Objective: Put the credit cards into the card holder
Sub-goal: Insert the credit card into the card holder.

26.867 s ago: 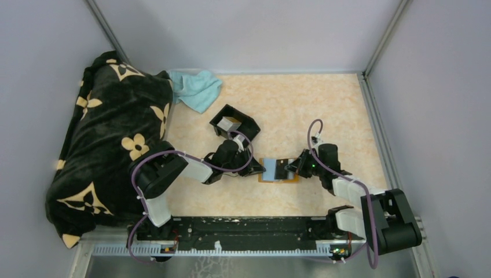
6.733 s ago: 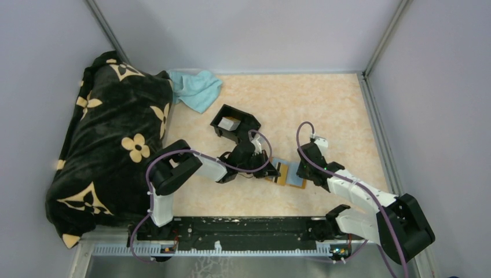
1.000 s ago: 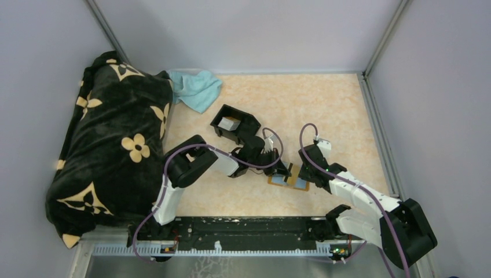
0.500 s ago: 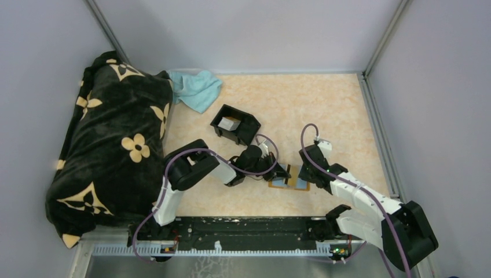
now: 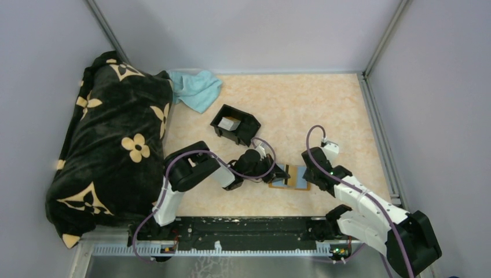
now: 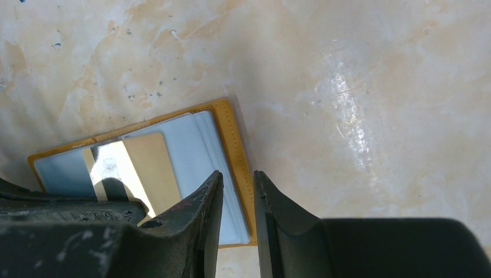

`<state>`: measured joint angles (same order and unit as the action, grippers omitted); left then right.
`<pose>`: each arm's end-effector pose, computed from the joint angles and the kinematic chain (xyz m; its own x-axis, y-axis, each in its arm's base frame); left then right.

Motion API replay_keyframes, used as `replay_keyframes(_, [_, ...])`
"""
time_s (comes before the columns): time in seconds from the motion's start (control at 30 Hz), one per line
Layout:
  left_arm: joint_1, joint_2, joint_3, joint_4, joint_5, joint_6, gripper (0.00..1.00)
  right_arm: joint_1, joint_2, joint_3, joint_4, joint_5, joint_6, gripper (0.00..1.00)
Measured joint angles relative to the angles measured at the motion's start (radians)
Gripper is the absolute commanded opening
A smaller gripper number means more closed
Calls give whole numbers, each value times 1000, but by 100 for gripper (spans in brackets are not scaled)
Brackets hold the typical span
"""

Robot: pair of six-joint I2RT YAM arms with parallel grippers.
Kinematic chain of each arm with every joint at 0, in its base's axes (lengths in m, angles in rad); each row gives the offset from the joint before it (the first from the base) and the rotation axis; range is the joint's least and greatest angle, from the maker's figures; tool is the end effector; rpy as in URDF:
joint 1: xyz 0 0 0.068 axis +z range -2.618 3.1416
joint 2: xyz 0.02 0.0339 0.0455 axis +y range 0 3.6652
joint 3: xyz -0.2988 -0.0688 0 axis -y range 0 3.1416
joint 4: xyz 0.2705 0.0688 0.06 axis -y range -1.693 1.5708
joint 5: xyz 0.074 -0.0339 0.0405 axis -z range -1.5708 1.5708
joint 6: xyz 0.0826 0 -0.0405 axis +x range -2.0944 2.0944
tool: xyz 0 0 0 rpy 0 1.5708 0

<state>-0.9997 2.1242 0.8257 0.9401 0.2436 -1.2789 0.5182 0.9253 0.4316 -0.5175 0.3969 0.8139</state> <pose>0.2275 -0.3910 0.0692 -0.9534 -0.2355 -0.1885 0.0885 0.3789 -0.9212 0.1779 0.0647 0.1496 -0.7080 0.3681 -0.6027 0.3439 0.9251 0.1610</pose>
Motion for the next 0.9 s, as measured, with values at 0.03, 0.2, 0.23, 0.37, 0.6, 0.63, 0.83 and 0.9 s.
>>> replay_keyframes(0.03, [0, 0, -1, 1, -1, -3, 0, 0, 0, 0, -4, 9, 5, 27])
replay_keyframes(0.2, [0, 0, -1, 3, -4, -4, 0, -10, 4, 0, -8, 53, 45, 23])
replay_keyframes(0.23, [0, 0, -1, 3, -4, -4, 0, -13, 5, 0, -8, 61, 53, 21])
replay_keyframes(0.37, [0, 0, -1, 3, -5, -4, 0, -30, 21, 0, -8, 92, 96, 17])
replay_keyframes(0.6, [0, 0, 0, 3, -4, -4, 0, -32, 90, 0, -7, 116, 193, 15])
replay_keyframes(0.63, [-1, 0, 0, 3, -4, -3, 0, -32, 105, -1, -6, 116, 206, 15])
replay_keyframes(0.83, [-4, 0, 6, -2, -3, 1, 0, -33, 139, -6, 32, 117, 251, 14])
replay_keyframes(0.9, [-4, 0, 10, -6, -4, 3, 0, -35, 142, -8, 51, 113, 257, 13])
